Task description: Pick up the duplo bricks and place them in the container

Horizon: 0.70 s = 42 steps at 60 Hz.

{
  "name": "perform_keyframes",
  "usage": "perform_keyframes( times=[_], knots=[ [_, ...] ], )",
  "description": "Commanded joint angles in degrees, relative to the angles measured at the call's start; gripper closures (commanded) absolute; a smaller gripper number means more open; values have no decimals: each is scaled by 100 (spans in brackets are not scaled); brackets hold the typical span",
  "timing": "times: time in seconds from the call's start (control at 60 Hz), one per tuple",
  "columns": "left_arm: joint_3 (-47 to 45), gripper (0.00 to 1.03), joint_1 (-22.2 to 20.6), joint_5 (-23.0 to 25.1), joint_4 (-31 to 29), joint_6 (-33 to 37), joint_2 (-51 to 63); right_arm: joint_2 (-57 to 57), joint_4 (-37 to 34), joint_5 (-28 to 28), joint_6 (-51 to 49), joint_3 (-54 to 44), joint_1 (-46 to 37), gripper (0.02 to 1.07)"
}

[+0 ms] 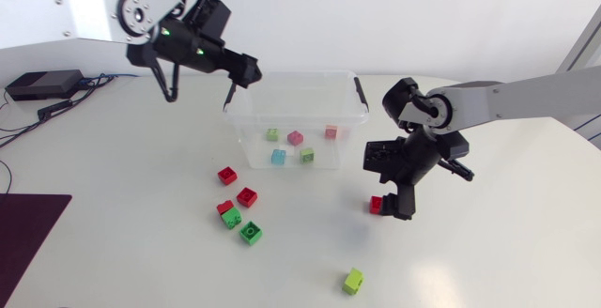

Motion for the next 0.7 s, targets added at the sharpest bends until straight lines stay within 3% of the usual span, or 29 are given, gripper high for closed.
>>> perform_keyframes(
  times=[0.0, 0.233, 0.333, 0.45, 0.683],
  knots=[
    [-390, 5, 291, -46, -134, 369, -533, 316, -59, 49, -231, 157, 39, 8],
    [-1656, 5, 1021, -28, -327, 1213, -1456, 667, 143, 49, -231, 184, 109, 14],
    [-2121, 5, 1205, 60, -468, 1644, -1561, 703, 213, 49, -187, 69, 136, 37],
    [-2447, 5, 1214, 69, -494, 1899, -1429, 703, 266, 32, -143, -54, 136, 79],
    [-2649, 5, 827, 77, -503, 1723, -823, 61, 178, 14, 68, -396, 118, 81]
  ],
)
